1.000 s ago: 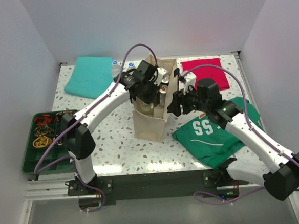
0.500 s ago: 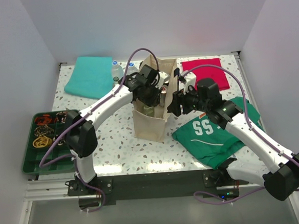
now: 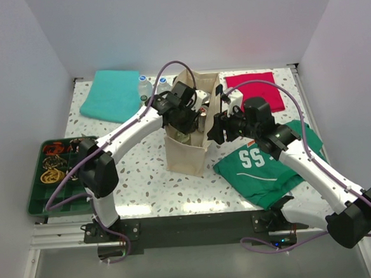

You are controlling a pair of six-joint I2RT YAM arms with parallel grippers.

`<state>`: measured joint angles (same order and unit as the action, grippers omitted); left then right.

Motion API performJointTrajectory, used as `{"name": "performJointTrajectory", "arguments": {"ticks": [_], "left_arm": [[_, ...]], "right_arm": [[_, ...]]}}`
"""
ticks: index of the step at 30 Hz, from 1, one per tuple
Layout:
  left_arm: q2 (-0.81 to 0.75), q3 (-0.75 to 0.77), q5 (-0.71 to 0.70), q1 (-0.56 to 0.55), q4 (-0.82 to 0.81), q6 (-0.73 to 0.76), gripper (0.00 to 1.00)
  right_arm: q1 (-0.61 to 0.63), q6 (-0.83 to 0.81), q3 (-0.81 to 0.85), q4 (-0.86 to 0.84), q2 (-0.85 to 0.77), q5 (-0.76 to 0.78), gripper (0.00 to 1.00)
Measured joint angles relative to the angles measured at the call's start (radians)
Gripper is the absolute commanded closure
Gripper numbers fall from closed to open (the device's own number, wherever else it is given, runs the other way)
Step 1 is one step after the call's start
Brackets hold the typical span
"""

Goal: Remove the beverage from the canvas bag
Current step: Take out the drink from the canvas bag.

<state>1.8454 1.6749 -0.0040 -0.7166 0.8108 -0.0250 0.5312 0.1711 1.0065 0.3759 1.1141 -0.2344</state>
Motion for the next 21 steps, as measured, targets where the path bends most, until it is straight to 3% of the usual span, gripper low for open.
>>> {"name": "performJointTrajectory", "arguments": {"ticks": [18, 21], "left_arm": [[-0.015, -0.002, -0.055, -0.019, 0.047, -0.01, 0.55], [-0.02, -0.004, -0.061, -0.02, 0.052, -0.014, 0.62]], "right_arm": [[0.0, 0.0, 0.0, -0.003, 0.0, 0.0, 0.38], [0.0, 0.0, 0.0, -0.003, 0.001, -0.001, 0.38]]}}
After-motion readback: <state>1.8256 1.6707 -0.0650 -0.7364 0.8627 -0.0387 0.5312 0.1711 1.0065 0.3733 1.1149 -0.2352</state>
